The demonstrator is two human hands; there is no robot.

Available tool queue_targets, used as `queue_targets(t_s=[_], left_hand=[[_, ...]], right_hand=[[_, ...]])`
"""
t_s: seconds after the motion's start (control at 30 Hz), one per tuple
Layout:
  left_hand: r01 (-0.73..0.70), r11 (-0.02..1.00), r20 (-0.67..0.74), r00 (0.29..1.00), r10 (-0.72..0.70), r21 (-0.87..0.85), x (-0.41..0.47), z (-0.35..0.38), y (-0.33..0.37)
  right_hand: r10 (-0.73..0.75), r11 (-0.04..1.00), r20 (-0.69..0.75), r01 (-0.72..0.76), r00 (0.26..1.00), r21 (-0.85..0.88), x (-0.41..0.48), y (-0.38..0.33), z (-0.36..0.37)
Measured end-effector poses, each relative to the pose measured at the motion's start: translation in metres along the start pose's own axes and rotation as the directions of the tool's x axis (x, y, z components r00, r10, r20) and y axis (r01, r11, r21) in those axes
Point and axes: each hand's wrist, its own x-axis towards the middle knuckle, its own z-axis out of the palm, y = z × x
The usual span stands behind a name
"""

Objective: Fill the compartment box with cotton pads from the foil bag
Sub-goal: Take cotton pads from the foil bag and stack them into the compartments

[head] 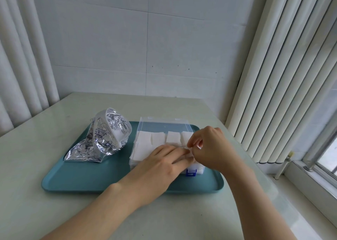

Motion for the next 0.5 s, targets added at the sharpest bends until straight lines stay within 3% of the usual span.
queue_targets(t_s=[0.3, 0.5], left_hand=[[-0.011, 0.997, -0.106, 0.994, 0.003, -0.08, 0.001, 0.002, -0.003], [-0.03, 0.998, -0.104, 0.994, 0.024, -0.056, 0.0, 0.003, -0.002]], right_hand=[[0.097, 0.993, -0.237, -0.079, 0.967, 0.084, 0.009, 0.008, 0.011], [0.083, 0.994, -0.21, -0.066, 0.974, 0.086, 0.012, 0.013, 0.018]])
